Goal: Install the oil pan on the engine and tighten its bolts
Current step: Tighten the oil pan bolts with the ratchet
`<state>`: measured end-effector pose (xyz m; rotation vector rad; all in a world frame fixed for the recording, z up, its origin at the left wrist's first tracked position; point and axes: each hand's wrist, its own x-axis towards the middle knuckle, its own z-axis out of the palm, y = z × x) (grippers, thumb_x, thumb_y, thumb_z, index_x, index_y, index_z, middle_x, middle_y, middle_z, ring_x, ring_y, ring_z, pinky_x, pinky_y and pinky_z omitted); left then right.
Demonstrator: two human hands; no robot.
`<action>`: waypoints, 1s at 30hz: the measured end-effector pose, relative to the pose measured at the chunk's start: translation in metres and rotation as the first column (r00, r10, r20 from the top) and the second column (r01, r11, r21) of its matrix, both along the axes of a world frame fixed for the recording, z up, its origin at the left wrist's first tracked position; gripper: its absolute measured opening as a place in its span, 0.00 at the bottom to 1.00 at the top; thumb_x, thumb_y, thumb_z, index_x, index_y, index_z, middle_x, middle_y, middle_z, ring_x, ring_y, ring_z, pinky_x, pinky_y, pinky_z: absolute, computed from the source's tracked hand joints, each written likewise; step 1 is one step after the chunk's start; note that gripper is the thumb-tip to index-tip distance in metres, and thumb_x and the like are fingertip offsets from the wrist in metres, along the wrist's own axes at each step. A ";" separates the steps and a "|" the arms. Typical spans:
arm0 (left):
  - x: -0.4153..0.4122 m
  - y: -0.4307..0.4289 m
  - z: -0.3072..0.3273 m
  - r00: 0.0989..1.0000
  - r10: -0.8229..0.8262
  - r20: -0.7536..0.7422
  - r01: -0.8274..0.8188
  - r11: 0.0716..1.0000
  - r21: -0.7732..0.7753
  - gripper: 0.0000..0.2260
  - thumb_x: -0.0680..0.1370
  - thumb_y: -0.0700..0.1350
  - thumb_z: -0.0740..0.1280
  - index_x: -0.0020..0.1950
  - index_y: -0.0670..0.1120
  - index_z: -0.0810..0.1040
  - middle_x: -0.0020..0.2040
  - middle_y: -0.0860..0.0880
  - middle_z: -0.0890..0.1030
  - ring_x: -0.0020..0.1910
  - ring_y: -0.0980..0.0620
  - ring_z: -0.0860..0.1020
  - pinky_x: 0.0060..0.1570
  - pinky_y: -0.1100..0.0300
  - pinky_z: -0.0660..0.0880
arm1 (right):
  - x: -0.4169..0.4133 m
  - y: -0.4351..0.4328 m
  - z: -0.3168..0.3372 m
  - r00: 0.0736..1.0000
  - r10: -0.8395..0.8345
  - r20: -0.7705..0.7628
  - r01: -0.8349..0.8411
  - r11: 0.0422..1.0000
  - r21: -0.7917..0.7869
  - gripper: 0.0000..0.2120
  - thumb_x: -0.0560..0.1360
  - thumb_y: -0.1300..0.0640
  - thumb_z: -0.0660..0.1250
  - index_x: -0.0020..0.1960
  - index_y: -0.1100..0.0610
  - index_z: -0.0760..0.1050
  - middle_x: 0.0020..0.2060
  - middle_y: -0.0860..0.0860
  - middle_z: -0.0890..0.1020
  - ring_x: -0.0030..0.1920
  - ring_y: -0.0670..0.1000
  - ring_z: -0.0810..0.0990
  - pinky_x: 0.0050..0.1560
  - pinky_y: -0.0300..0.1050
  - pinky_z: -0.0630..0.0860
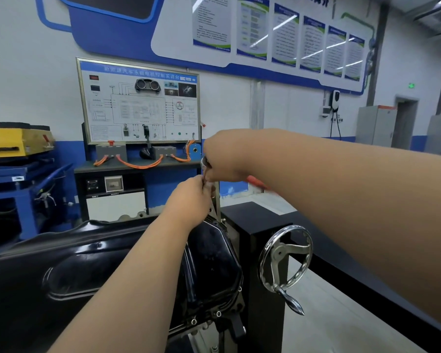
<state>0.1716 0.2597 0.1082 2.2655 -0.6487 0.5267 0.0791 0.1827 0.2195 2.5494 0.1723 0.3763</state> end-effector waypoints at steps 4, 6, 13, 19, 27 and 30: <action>0.002 0.000 -0.003 0.999 -0.048 -0.023 0.048 0.999 0.016 0.11 0.83 0.48 0.52 0.52 0.50 0.73 0.49 0.51 0.81 0.49 0.51 0.77 0.51 0.51 0.74 | 0.002 -0.011 -0.003 0.992 0.089 0.095 -0.084 0.995 -0.050 0.06 0.76 0.62 0.61 0.45 0.52 0.67 0.33 0.49 0.66 0.30 0.48 0.67 0.28 0.42 0.62; 0.004 0.001 -0.003 0.998 -0.047 -0.051 0.045 0.999 -0.023 0.11 0.83 0.48 0.52 0.54 0.49 0.74 0.49 0.50 0.81 0.49 0.50 0.78 0.53 0.49 0.75 | 0.004 -0.013 -0.005 0.984 0.122 0.133 -0.117 0.992 -0.043 0.05 0.76 0.61 0.61 0.45 0.53 0.67 0.33 0.49 0.65 0.30 0.49 0.67 0.28 0.42 0.62; 0.000 0.003 0.000 0.999 0.031 0.022 -0.024 0.966 -0.257 0.06 0.75 0.53 0.68 0.48 0.52 0.76 0.39 0.55 0.78 0.40 0.53 0.77 0.40 0.55 0.75 | 0.005 -0.012 -0.006 0.992 -0.096 -0.077 0.117 0.924 0.363 0.24 0.79 0.40 0.52 0.36 0.57 0.70 0.21 0.52 0.79 0.21 0.50 0.79 0.31 0.42 0.68; -0.002 0.006 0.001 0.995 0.019 0.096 0.001 0.979 -0.203 0.07 0.73 0.50 0.71 0.41 0.48 0.76 0.36 0.52 0.78 0.35 0.54 0.74 0.34 0.60 0.70 | 0.006 -0.016 -0.003 0.975 -0.159 -0.157 0.206 0.916 0.345 0.23 0.78 0.41 0.55 0.37 0.58 0.71 0.23 0.52 0.81 0.24 0.50 0.81 0.38 0.43 0.76; -0.001 0.010 0.002 0.997 -0.057 0.061 0.066 0.985 -0.158 0.03 0.74 0.49 0.71 0.42 0.53 0.79 0.38 0.55 0.80 0.39 0.57 0.78 0.38 0.61 0.74 | 0.001 -0.021 -0.001 0.990 0.002 0.142 0.030 0.975 -0.222 0.12 0.76 0.62 0.62 0.37 0.55 0.63 0.33 0.50 0.65 0.29 0.49 0.65 0.26 0.41 0.61; 0.000 0.011 0.001 0.997 -0.032 0.063 0.043 0.982 -0.185 0.03 0.75 0.50 0.70 0.43 0.53 0.79 0.38 0.56 0.80 0.39 0.58 0.78 0.37 0.63 0.73 | 0.005 -0.017 -0.001 0.987 0.045 0.157 -0.009 0.974 -0.225 0.17 0.78 0.57 0.62 0.33 0.54 0.60 0.32 0.50 0.67 0.28 0.49 0.66 0.26 0.41 0.61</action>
